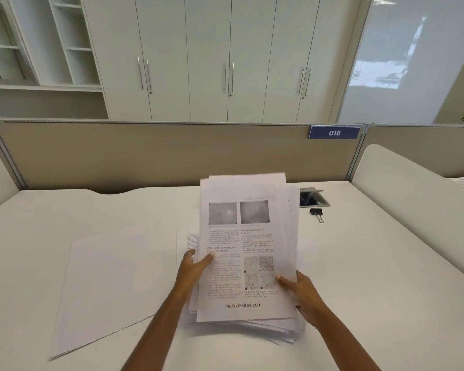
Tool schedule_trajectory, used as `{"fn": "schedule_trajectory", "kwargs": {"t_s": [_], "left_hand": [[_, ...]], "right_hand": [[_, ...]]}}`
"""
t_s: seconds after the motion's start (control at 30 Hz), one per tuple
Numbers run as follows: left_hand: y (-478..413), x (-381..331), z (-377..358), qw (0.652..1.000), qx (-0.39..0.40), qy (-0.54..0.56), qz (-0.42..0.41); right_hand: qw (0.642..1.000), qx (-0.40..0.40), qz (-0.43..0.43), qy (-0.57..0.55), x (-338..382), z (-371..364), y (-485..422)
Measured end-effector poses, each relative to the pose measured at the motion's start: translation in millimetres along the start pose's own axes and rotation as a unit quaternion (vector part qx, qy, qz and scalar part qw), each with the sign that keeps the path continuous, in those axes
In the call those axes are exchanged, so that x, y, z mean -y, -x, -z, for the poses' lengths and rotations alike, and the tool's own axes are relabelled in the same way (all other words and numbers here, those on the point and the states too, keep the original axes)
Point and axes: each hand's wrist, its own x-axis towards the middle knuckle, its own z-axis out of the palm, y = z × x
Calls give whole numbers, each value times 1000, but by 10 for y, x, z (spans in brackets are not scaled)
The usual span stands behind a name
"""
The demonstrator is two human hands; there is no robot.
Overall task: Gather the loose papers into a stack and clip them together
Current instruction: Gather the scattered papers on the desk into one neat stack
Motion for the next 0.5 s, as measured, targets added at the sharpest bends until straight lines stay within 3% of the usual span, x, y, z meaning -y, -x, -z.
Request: {"fn": "schedule_trajectory", "kwargs": {"t_s": [0.1,0.5], "left_hand": [[3,-134,61,995,39,67,-59],[171,-743,148,965,30,164,-202]], "right_hand": [[998,-4,40,39,116,9,5],[975,-75,197,67,440,-139,-1]]}}
